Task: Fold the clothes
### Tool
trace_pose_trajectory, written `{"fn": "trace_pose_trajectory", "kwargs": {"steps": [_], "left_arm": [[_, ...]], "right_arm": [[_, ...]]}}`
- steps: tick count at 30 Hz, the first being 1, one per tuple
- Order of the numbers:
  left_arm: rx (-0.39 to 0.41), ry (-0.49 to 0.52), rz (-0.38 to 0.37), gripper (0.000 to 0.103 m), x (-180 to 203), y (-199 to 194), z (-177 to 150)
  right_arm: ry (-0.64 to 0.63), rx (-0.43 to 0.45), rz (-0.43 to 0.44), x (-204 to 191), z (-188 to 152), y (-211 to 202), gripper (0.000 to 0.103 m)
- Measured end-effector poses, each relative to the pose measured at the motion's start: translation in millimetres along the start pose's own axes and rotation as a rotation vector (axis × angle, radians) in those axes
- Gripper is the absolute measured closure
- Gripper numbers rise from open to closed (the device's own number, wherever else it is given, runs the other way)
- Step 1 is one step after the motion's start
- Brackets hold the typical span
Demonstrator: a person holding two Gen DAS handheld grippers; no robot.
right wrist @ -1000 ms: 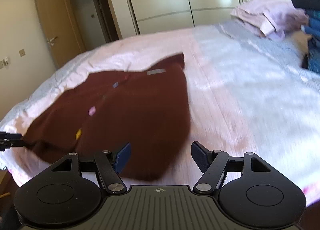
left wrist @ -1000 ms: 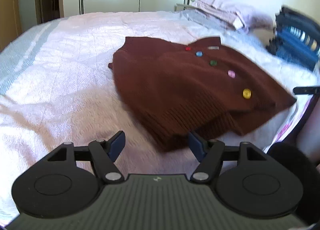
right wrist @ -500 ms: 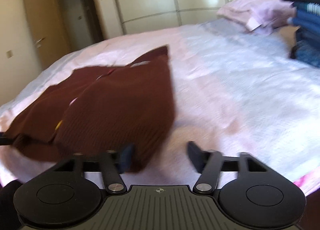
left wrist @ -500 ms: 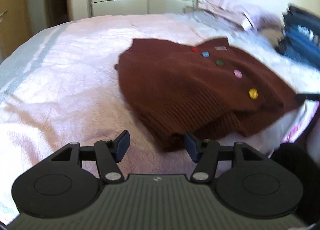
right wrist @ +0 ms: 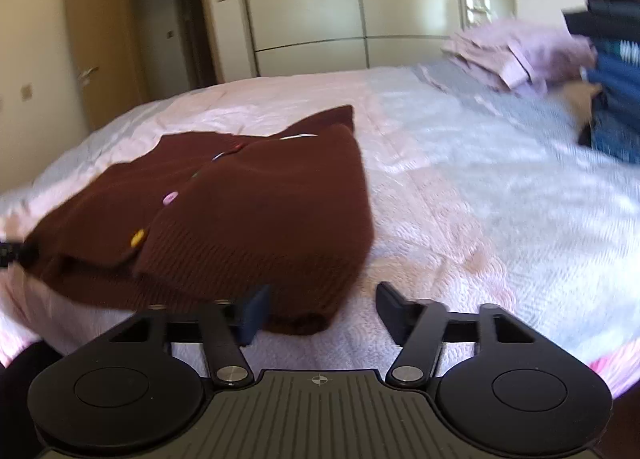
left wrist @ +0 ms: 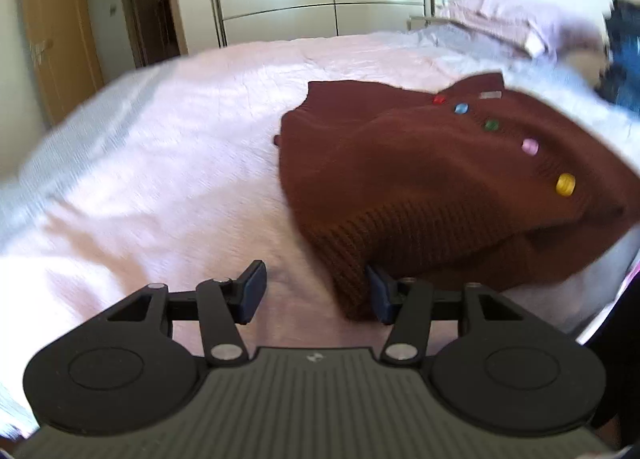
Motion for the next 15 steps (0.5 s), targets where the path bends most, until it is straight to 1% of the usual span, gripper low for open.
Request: {"fn": "trace_pose_trajectory", "kwargs": {"steps": [2, 3, 5, 7, 9, 12, 13, 15], "left_arm": [[0.001, 0.061, -0.016, 0.053, 4, -3, -2], [0.007, 0.084, -0.035, 0.053, 8, -5, -2], [0.026, 0.143, -0.075, 0.053, 18, -9, -1], [0.045, 0.188, -0.094, 0.053, 27, -9, 0], [0.042, 0.180, -0.085, 0.052, 27, -3, 1], [0.030, 0.137, -0.044, 0.052, 19, 5, 1], [0.031, 0.132, -0.036, 0.052, 17, 5, 1], [0.032, 0.121, -0.020, 0.052, 11, 4, 1]], "right_arm": [[-0.038, -0.008, 0.000, -4, -3, 3, 0.038], [-0.057, -0.011, -0.001, -6, -5, 4, 0.038], [-0.095, -0.019, -0.001, -10, -8, 7, 0.038], [-0.133, -0.026, -0.001, -14, -11, 10, 0.038], [-0.171, -0.034, -0.002, -18, -14, 13, 0.038], [-0.200, -0.025, 0.006, -20, -13, 20, 0.038], [-0.203, -0.018, -0.006, -19, -12, 21, 0.039], [-0.220, -0.001, -0.066, -13, -9, 21, 0.038]]}}
Point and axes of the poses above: each gripper's, at about its wrist camera, not at the fingertips, and y roughly the way its jaws point, x to its right, z to its top, the point moved 1 cm from there along y, roughly the way its jaws point, and after that the axes turned 13 degrees about x, right-handed, at the moved point
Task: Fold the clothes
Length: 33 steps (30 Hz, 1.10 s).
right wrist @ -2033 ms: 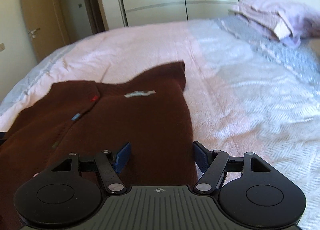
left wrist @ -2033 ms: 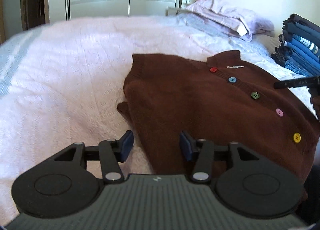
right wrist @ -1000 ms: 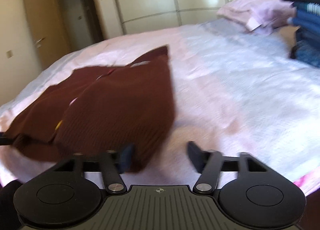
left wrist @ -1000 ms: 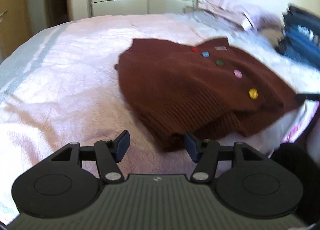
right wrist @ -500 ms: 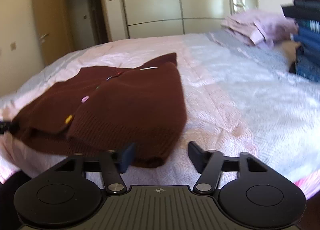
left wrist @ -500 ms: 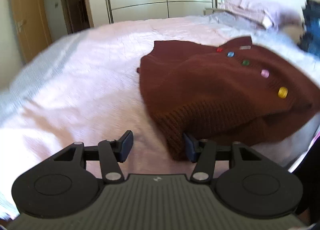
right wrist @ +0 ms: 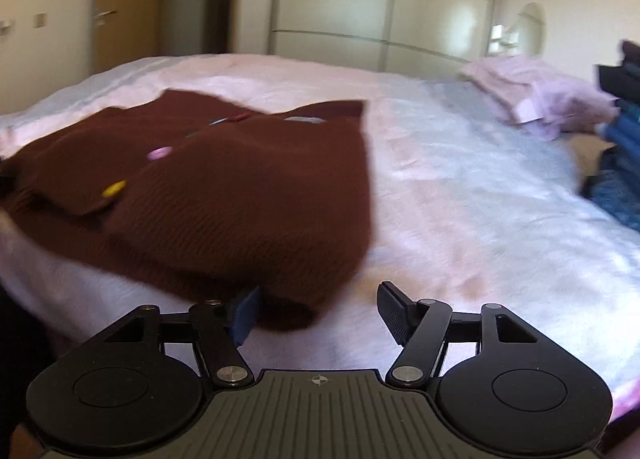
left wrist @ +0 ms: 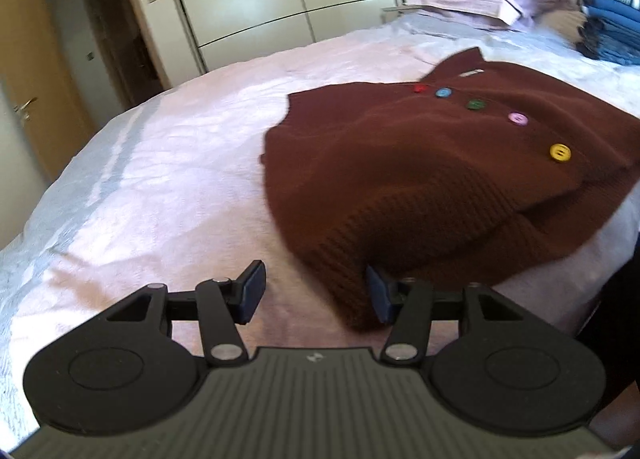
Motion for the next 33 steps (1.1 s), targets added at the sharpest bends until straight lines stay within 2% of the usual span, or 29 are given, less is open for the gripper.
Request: {"fn": "trace_pose_trajectory", "kwargs": {"steps": [5, 8, 9, 10, 11, 12, 14, 15, 19, 23, 26, 29, 30, 32, 33], "left_arm": [[-0.002, 0.018, -0.002, 0.053, 3, 0, 0], [-0.008, 0.047, -0.003, 0.061, 9, 6, 1], [-0.012, 0.058, -0.006, 0.073, 9, 9, 1], [-0.011, 0.071, -0.001, 0.090, 9, 10, 1], [-0.004, 0.086, 0.012, 0.093, 8, 9, 3], [0.003, 0.100, 0.024, 0.094, 7, 8, 5], [0.031, 0.124, 0.055, 0.095, 0, 1, 13], [0.041, 0.134, 0.063, 0.095, -5, -4, 17], [0.037, 0.161, 0.019, 0.095, -10, -24, 24], [-0.028, 0.170, -0.051, 0.096, 3, -33, 4], [-0.089, 0.153, -0.091, 0.095, 5, -32, -10], [-0.109, 0.140, -0.134, 0.082, -8, -37, -8], [-0.107, 0.134, -0.149, 0.077, -14, -39, -6], [-0.094, 0.106, -0.168, 0.074, -30, -45, 1], [-0.086, 0.089, -0.176, 0.071, -39, -48, 5]], "right_arm": [[-0.045, 0.013, -0.029, -1, -4, 3, 0.039], [-0.083, 0.026, -0.039, 2, 2, 5, 0.039], [-0.097, 0.031, -0.043, 3, 5, 6, 0.043], [-0.111, 0.036, -0.047, 5, 8, 6, 0.060], [-0.125, 0.041, -0.051, 6, 11, 6, 0.074], [-0.138, 0.047, -0.055, 7, 14, 7, 0.094], [-0.166, 0.057, -0.063, 10, 20, 8, 0.101], [-0.180, 0.062, -0.066, 12, 23, 8, 0.102], [-0.231, 0.077, -0.080, 17, 33, 9, 0.102], [-0.236, 0.012, -0.067, 18, 10, 4, 0.102], [-0.168, -0.082, -0.026, 20, -15, 12, 0.102], [-0.179, -0.091, -0.001, 18, -12, 8, 0.101], [-0.193, -0.089, 0.000, 18, -9, 6, 0.097], [-0.195, -0.086, -0.011, 19, -3, 0, 0.064], [-0.189, -0.083, -0.020, 20, -1, -4, 0.041]]}}
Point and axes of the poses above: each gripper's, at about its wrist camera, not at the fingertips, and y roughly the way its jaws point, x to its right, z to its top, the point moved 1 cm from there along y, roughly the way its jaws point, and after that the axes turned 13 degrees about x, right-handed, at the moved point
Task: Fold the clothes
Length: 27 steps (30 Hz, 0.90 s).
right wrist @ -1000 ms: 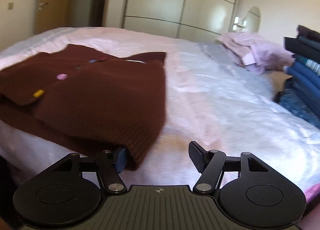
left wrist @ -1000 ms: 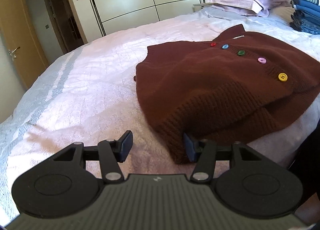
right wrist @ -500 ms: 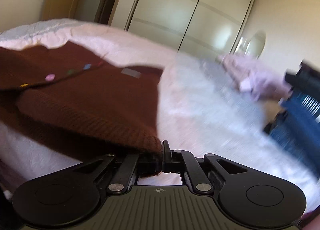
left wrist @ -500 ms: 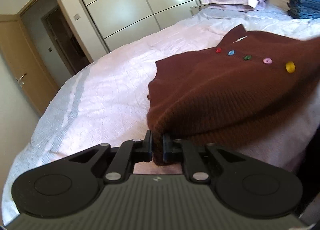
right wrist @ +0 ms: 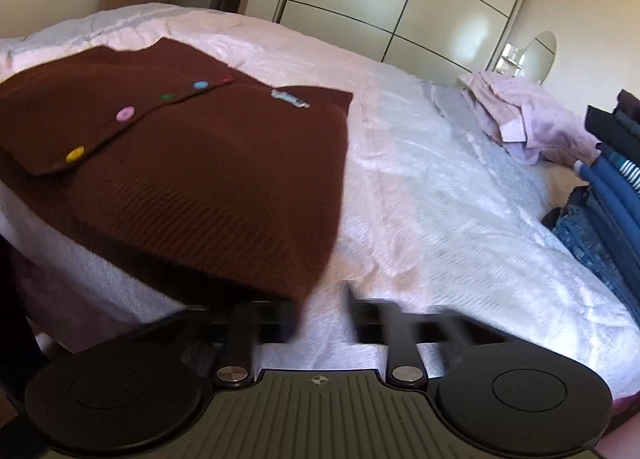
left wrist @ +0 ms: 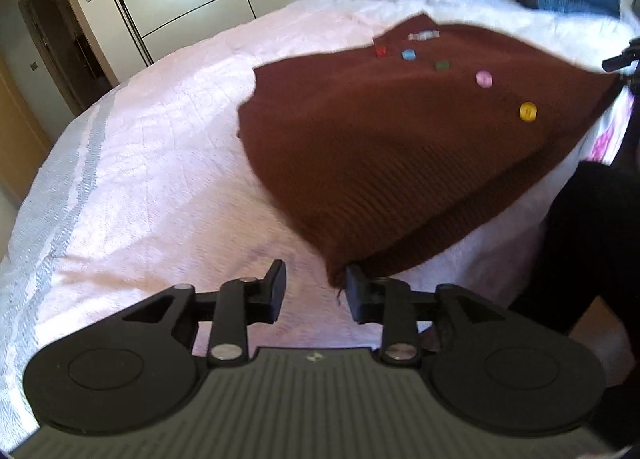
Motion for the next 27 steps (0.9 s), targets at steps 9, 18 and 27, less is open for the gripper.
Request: {"fn": "trace_pose_trajectory", "kwargs": {"steps": [9, 18, 27], "left_arm": [[0.104, -0.051, -0.070, 0.067, -64, -27, 37], [0.150, -0.072, 0.002, 0.065, -106, 10, 92], [0.155, -0.140, -0.107, 0.052, -118, 155, 164]], "right_arm": [[0.163, 0.101, 0.016, 28, 28, -32, 0.036], [0.240, 0.225, 0.092, 40, 94, -20, 0.036], [0.306, 0.148, 0.214, 73, 157, 108, 0.036]]}}
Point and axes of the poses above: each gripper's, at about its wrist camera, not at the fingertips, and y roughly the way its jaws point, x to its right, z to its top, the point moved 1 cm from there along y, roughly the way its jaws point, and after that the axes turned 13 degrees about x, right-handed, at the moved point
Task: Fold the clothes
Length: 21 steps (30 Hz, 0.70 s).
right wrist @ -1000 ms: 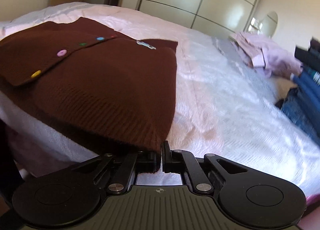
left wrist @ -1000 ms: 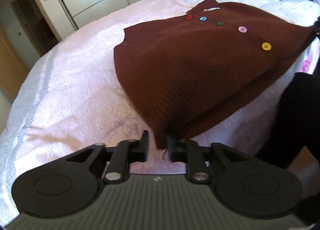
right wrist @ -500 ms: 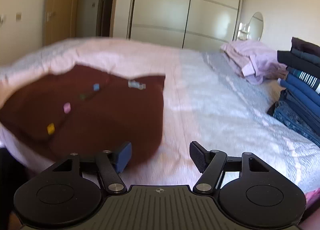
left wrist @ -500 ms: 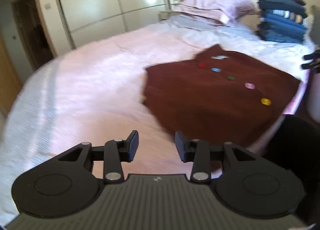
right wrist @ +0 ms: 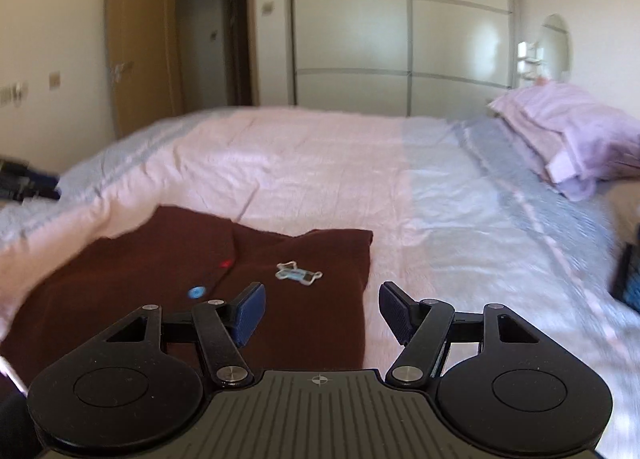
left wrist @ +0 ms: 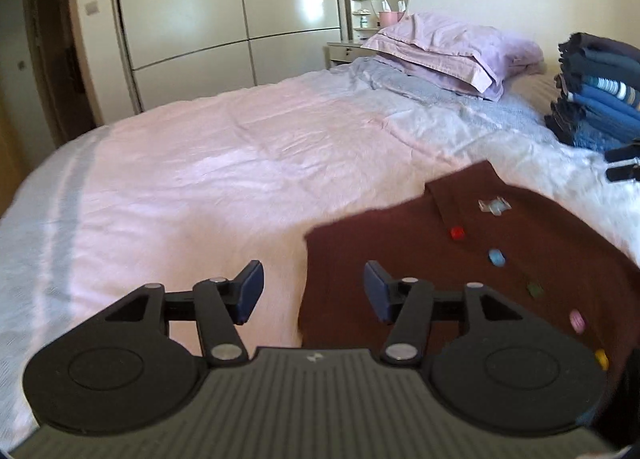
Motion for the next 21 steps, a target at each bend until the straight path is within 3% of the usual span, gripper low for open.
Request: {"fn": "trace_pose_trajectory", "kwargs": {"steps": [6, 10, 15, 18, 20, 21], "left_arm": [[-0.091, -0.102, -0.054, 0.051, -25, 125, 5], [-0.228, -0.236, -0.108, 0.045, -53, 205, -11], [-0.414, -0.392, -0.264, 0.048, -72, 262, -38], [-0.450, -0.401, -0.379, 0.051, -66, 263, -43], [-0.454, -0.400, -0.420, 0.075, -59, 255, -45], [-0.444, -0.382, -0.434, 0.097, -54, 250, -44]], "right_arm": [[0.052, -0.102, 0.050, 43, 16, 115, 0.036], [0.111, -0.187, 0.086, 72, 19, 190, 0.036], [0.263, -0.340, 0.145, 110, 3, 272, 0.037], [0.334, -0.434, 0.197, 118, -10, 295, 0.037], [0.330, -0.434, 0.200, 118, -13, 289, 0.065], [0.327, -0.435, 0.202, 117, -15, 287, 0.095]]}}
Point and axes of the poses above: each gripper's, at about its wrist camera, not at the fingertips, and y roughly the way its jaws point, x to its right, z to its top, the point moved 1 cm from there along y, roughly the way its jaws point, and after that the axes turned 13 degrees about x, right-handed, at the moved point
